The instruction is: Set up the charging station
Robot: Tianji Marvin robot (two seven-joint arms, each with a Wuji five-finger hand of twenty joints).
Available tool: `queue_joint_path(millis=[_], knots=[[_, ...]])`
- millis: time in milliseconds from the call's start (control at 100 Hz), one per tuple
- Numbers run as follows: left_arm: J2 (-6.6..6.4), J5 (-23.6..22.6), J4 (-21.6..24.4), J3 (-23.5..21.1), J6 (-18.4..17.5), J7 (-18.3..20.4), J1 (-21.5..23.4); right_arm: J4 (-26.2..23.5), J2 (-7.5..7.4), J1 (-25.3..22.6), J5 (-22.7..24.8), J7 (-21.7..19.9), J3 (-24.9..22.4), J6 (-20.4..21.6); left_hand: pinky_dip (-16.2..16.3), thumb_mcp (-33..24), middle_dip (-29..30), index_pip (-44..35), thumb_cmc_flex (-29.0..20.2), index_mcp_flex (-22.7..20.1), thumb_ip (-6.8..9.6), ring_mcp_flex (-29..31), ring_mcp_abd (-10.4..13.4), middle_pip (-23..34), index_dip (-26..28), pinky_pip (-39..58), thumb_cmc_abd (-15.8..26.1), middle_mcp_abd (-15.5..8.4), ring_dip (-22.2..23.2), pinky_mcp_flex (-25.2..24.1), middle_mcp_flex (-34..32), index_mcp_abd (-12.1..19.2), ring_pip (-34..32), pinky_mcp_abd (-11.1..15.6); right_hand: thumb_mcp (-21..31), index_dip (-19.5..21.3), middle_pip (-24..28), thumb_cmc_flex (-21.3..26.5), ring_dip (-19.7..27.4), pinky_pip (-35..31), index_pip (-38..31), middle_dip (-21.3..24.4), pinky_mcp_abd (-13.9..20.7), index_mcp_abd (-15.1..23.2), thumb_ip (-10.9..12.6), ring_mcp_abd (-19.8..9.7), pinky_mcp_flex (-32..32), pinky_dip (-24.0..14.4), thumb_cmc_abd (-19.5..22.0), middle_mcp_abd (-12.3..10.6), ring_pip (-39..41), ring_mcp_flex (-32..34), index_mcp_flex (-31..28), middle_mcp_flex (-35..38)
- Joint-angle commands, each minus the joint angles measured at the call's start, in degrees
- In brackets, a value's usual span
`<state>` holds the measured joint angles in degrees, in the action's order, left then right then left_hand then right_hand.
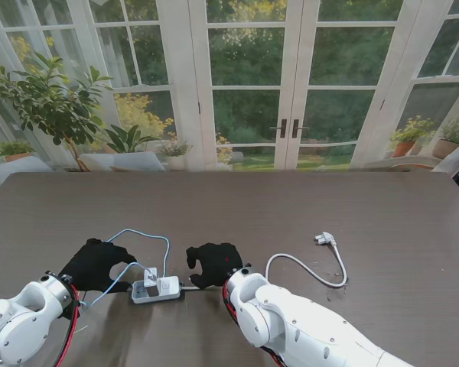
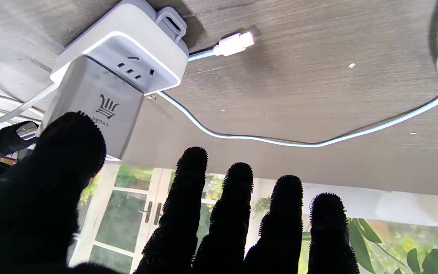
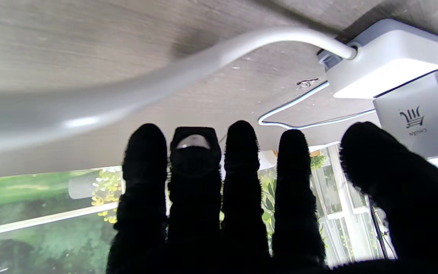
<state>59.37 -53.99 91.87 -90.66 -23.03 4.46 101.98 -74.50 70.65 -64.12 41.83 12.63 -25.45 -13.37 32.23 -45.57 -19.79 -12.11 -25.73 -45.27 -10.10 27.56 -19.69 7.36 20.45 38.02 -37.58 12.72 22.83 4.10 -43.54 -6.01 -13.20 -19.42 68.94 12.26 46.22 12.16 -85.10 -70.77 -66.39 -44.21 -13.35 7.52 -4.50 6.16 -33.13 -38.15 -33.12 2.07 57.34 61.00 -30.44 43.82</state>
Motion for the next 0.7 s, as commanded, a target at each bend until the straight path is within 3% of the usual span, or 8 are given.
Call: queue_joint_path(millis=[0, 230, 460, 590, 690], knots=[[0.06, -0.16, 0.37, -0.21, -0.21, 1.02, 0.15, -0.2, 0.14, -0.16, -0.06, -0.88, -0.01, 0.22, -0.45, 1.21, 1.03, 0.89, -2.31, 1.23, 1.01, -1.76, 0.44, -0.58, -0.47, -1.58, 1.4, -0.17, -0.69, -1.25, 1.87, -0.12, 1.12, -0.34, -0.39, 0.78, 0.42, -1.38, 43.62, 0.67, 30.47, 0.16, -0.61, 0.04, 1.15, 0.47, -0.1, -0.39, 1.31, 0.6, -0.58, -0.19, 0.09, -0.38], [0.08, -1.16, 0.78, -0.54, 0.48, 0.6, 0.35, -0.19, 0.09, -0.15, -0.23, -1.12, -0.04, 0.4, -0.72, -1.63, 1.23, 0.74, -6.84, 1.01, 2.53, -1.57, 0.42, -0.51, -0.48, -2.17, 3.62, -0.27, -0.84, -1.14, 1.61, 0.25, 1.13, -0.43, -0.49, 0.81, 0.46, -1.4, 43.62, 0.66, 30.45, 0.18, -0.54, 0.11, 1.16, 0.39, -0.16, -0.39, 1.45, 0.55, -0.54, -0.11, 0.37, -0.4], [0.22, -1.81, 1.18, -1.13, 1.13, -0.41, 0.37, -0.44, -0.12, -0.28, -0.12, -1.27, -0.44, 0.31, -0.66, -3.66, 1.26, 0.55, -7.49, 0.68, 3.08, -0.99, 0.25, -0.29, -0.51, -2.13, 5.47, -0.12, -0.7, -0.49, 1.11, 0.23, 0.52, -0.61, -0.68, 0.86, 0.47, -1.47, 43.64, 0.64, 30.33, 0.21, -0.51, 0.1, 1.16, 0.39, -0.17, -0.39, 1.77, 0.6, -0.58, -0.19, 0.32, -0.45], [0.32, -0.91, 1.57, -1.83, 0.71, -0.24, 0.34, -0.88, -0.32, -0.45, 0.03, -1.39, -1.02, 0.0, -0.76, -0.19, 1.35, 0.8, -0.29, 1.35, 1.62, -1.6, -0.01, -0.5, -0.61, -2.48, 4.07, 0.22, -0.79, -0.66, 1.63, -0.14, 0.64, -0.79, -0.9, 0.82, 0.17, -1.53, 43.72, 0.68, 30.43, 0.36, -0.6, -0.01, 1.13, 0.52, -0.06, -0.38, 1.93, 0.66, -0.82, -0.53, 0.51, -0.85], [0.44, -0.39, 1.86, -2.34, 0.35, -0.66, 0.25, -1.15, -0.44, -0.58, 0.09, -1.43, -1.46, -0.2, -0.67, -1.86, 1.4, 0.84, 7.26, 1.4, 0.03, -1.66, -0.11, -0.55, -0.6, -2.88, 4.35, 0.29, -0.88, -0.62, 1.71, -0.19, 0.65, -0.84, -1.28, 0.76, -1.06, -1.66, 44.09, 0.84, 30.56, 1.16, -0.77, 0.04, 1.11, 0.87, 0.14, -0.34, 2.19, 0.82, -1.76, -1.06, 0.89, -1.3]])
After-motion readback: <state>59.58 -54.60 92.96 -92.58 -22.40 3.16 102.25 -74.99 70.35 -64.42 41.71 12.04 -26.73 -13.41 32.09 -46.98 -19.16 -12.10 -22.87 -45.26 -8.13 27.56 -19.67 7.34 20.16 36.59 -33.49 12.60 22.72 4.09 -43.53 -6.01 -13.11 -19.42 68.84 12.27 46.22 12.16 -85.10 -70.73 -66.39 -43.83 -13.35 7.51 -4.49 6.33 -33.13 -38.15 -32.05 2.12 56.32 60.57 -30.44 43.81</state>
